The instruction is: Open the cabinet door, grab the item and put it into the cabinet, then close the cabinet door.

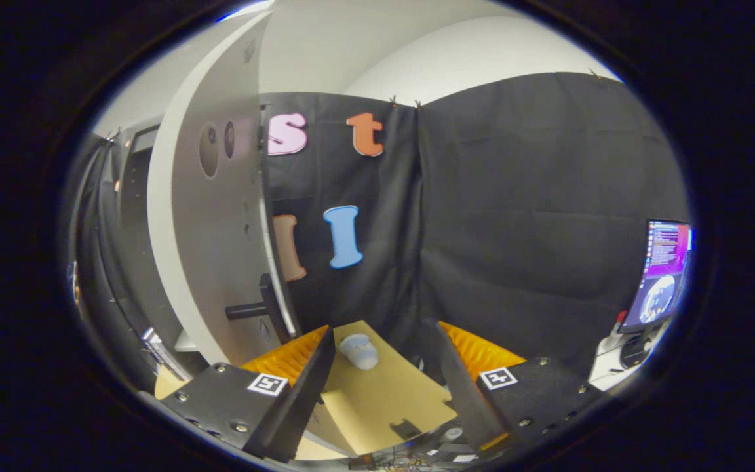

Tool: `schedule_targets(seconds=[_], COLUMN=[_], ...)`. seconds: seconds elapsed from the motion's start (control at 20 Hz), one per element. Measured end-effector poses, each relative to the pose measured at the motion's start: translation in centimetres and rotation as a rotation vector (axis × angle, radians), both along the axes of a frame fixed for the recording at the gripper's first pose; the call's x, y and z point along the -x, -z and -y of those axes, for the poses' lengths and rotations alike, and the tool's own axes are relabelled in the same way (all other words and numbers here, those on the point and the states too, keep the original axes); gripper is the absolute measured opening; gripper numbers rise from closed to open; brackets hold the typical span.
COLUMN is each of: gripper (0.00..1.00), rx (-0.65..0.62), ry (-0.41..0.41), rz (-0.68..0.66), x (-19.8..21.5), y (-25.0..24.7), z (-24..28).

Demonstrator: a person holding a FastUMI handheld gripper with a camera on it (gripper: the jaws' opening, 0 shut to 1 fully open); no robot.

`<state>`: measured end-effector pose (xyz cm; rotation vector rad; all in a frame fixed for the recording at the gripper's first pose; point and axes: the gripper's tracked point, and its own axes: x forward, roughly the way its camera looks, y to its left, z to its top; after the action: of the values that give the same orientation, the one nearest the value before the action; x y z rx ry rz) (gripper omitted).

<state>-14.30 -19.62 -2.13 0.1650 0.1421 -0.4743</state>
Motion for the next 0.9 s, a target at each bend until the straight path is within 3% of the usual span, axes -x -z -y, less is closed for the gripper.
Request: schedule_targets(seconds=[0.3, 0.7, 0.9], gripper=[0.91, 0.94, 0.94], rx=[-0.069, -0.140, -0.135], ry=[-0.235, -0.565, -0.687], rz=[0.016, 0.055, 0.050], x=[-0.8, -8.8, -13.4], y=[0.1, -0.4, 0.4], z=[-7.9, -18.7, -23.8])
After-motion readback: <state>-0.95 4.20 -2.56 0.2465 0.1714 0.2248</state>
